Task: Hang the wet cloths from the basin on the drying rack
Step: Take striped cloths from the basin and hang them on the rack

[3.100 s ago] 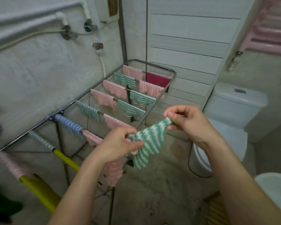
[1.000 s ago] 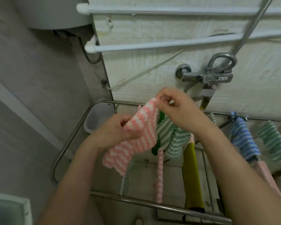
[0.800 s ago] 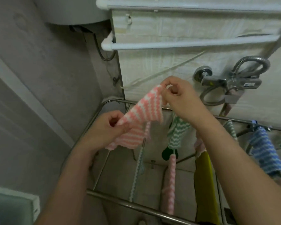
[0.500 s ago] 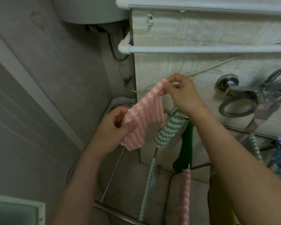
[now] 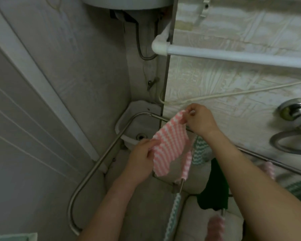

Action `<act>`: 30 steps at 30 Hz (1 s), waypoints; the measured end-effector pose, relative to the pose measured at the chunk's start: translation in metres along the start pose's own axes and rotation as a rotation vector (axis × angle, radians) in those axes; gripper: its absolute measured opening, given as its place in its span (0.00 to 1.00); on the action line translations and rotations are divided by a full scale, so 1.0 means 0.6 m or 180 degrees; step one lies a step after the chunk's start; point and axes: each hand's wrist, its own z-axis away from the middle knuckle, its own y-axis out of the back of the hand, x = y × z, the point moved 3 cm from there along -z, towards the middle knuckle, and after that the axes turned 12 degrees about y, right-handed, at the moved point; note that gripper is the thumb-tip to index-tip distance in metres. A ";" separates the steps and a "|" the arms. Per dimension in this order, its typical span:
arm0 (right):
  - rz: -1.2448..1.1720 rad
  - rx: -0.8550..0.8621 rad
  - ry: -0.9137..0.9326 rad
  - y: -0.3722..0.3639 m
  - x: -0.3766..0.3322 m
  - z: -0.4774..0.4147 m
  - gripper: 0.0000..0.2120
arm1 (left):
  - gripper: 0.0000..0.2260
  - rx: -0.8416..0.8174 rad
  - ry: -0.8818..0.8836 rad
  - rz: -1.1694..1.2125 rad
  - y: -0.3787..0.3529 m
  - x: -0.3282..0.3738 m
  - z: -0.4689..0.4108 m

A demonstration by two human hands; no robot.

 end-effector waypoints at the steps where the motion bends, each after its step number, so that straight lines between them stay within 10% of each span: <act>1: 0.0061 -0.0001 0.0017 -0.012 -0.001 -0.013 0.10 | 0.18 0.0106 0.0032 -0.0003 0.005 -0.011 -0.009; 12: 0.0536 -0.0772 -0.0297 -0.127 0.033 -0.027 0.09 | 0.17 0.0313 0.0920 -0.1434 0.018 -0.110 -0.051; 30: 0.0279 -0.0369 -0.0844 -0.155 0.061 -0.043 0.13 | 0.24 -0.0153 0.0354 -0.0826 -0.028 -0.062 -0.049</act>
